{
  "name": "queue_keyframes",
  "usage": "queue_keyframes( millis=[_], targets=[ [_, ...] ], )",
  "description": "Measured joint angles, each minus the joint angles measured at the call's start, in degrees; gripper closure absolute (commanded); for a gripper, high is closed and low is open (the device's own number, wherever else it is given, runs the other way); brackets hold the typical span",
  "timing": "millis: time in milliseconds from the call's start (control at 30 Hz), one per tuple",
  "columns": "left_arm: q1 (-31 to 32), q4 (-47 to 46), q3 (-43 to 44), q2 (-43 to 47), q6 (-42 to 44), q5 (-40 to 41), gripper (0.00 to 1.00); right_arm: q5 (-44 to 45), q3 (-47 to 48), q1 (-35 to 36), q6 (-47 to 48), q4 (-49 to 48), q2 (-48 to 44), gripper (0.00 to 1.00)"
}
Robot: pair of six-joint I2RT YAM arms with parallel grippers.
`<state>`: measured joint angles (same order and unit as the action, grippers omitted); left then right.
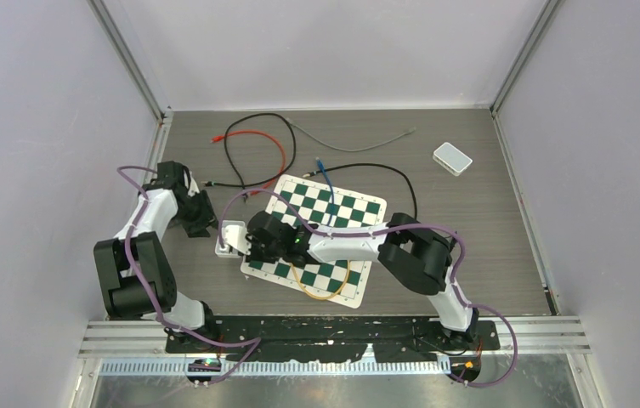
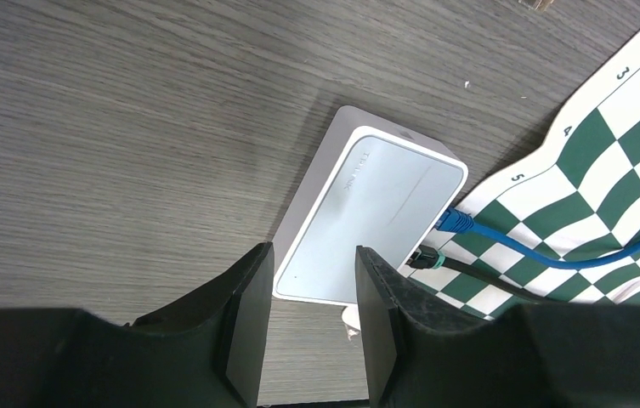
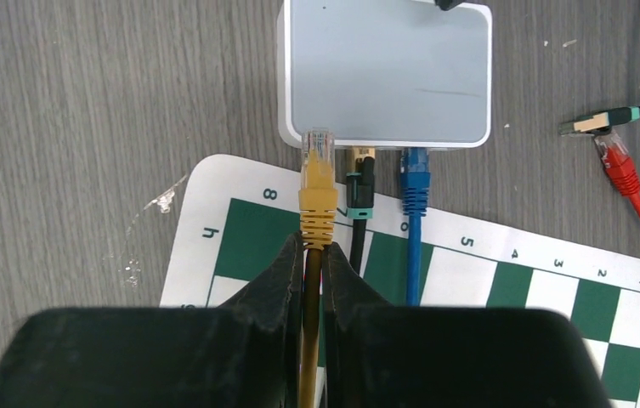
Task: Insert the plug into the switch port
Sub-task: Insert the connector into the switch port.
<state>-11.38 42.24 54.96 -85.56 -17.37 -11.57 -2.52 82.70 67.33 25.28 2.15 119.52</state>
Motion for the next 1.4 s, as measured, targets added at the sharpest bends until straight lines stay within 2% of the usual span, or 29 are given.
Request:
queue_keyframes(
  millis=[1067,1400],
  targets=[
    [0.0,1.4,-0.1,-3.4,1.0,-4.0,0.62,4.7,-0.1,0.0,-0.3,-3.2,4.0,0.95],
    [0.0,2.2,-0.1,-3.4,0.0,-4.1,0.56,4.8,-0.8,0.1,-0.2,-4.9,4.0,0.95]
  ],
)
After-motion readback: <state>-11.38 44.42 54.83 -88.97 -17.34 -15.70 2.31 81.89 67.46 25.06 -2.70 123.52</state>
